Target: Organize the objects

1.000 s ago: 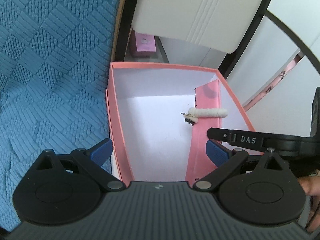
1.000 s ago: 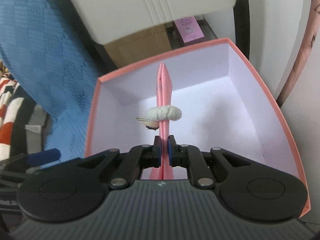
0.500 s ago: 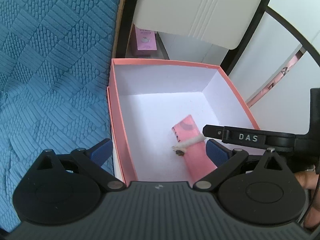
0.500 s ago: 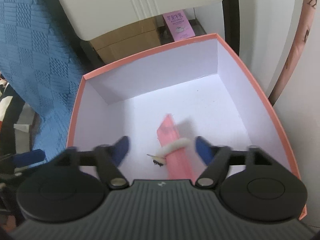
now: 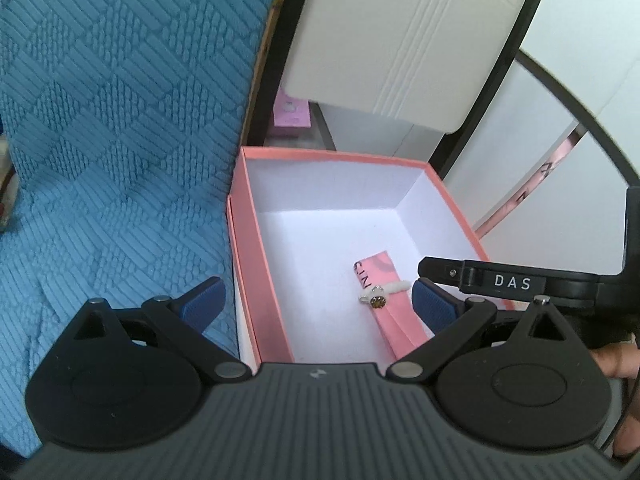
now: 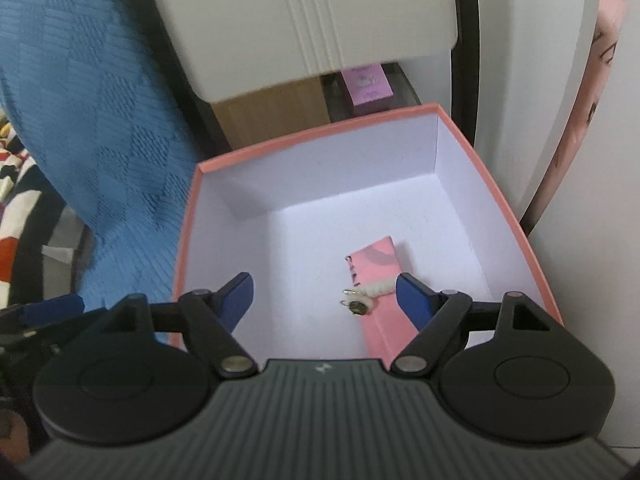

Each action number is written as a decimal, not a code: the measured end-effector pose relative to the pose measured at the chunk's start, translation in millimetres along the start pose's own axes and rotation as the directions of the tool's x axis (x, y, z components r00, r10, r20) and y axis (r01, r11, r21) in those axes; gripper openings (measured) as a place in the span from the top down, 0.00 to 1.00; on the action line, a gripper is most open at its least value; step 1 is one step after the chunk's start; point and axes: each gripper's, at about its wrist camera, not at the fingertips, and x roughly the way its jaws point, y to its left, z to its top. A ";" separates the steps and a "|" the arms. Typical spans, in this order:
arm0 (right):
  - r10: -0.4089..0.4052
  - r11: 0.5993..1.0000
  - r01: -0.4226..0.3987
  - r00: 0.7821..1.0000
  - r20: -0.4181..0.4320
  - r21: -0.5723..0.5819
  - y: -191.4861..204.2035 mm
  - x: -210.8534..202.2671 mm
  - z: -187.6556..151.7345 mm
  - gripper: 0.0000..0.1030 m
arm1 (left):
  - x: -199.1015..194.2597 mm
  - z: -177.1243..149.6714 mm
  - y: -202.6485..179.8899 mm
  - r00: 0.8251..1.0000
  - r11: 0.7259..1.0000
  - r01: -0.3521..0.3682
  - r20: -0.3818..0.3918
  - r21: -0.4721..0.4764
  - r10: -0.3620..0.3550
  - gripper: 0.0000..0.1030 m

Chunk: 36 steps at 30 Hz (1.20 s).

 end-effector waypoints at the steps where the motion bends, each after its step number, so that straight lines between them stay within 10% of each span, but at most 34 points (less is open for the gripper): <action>1: 0.000 1.000 0.000 1.000 0.008 -0.002 2.3 -5.5 0.0 0.20 | -5.5 0.6 0.0 1.000 1.000 0.001 0.008 0.000 -0.001 0.02; 36: -0.040 0.999 0.045 0.982 0.187 -0.021 83.4 -151.9 -75.7 0.12 | -180.3 -48.4 22.7 0.980 0.996 0.082 0.181 0.041 -0.088 0.00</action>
